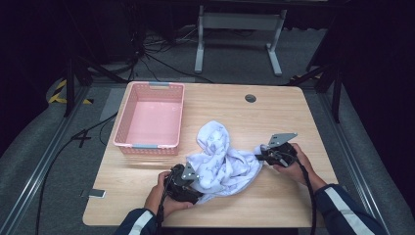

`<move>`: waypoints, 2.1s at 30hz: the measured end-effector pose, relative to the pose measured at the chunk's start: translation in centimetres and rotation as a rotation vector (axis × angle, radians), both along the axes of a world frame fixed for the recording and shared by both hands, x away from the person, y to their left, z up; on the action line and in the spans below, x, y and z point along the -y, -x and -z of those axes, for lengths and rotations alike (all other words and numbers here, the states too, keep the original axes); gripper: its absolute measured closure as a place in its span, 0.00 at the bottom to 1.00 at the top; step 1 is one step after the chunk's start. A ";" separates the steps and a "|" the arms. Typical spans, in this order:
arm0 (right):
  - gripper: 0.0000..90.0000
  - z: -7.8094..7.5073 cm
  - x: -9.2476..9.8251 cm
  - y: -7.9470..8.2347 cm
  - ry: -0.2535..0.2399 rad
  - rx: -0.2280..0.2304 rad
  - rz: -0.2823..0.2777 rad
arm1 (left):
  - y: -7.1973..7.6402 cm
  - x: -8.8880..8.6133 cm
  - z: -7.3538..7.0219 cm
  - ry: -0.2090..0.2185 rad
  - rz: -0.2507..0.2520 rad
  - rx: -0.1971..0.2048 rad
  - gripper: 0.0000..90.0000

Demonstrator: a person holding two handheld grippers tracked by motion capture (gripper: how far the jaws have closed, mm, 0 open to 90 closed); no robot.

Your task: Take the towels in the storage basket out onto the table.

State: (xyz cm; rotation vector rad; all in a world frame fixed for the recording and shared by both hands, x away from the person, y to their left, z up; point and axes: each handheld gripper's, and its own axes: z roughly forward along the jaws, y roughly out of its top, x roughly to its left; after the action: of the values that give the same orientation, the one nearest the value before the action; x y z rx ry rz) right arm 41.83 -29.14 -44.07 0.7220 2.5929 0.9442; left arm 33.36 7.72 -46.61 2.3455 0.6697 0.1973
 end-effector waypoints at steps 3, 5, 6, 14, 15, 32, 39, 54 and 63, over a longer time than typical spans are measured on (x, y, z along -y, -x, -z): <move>0.92 -0.5 1.8 0.2 -0.007 -0.002 0.057 | 0.1 -0.3 -0.1 -0.005 -0.003 -0.004 0.32; 0.92 -0.8 2.8 0.4 0.000 -0.001 0.098 | 0.2 -0.4 -0.1 -0.002 -0.007 -0.004 0.32; 0.92 -1.0 3.3 0.6 -0.001 0.001 0.114 | 0.2 -0.5 -0.1 0.008 -0.009 -0.003 0.32; 0.70 -1.1 5.2 1.3 -0.023 -0.006 0.180 | 0.8 -2.1 -0.3 0.040 -0.051 -0.028 0.32; 0.65 -1.3 5.2 1.4 -0.038 0.014 0.182 | 0.9 -2.3 -0.5 0.061 -0.065 -0.026 0.32; 0.41 -3.2 -5.1 7.2 -0.218 0.036 -0.258 | 2.6 2.9 0.0 0.046 0.076 -0.018 0.40; 0.75 -2.0 -7.4 6.5 -0.136 0.078 -0.220 | 2.1 2.6 -0.1 0.012 0.063 0.044 0.64; 0.86 -5.9 0.4 3.5 -0.191 0.267 0.159 | 1.4 -3.9 -2.2 0.080 -0.031 0.043 0.91; 0.87 -5.7 5.7 1.0 -0.214 0.232 0.353 | 1.8 -8.2 -3.6 0.136 -0.135 0.088 0.92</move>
State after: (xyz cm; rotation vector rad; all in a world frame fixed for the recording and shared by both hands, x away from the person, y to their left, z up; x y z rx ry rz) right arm 40.87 -34.85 -38.39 1.0169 2.0960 1.1223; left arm 31.55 15.93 -43.00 2.1510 0.7738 0.3035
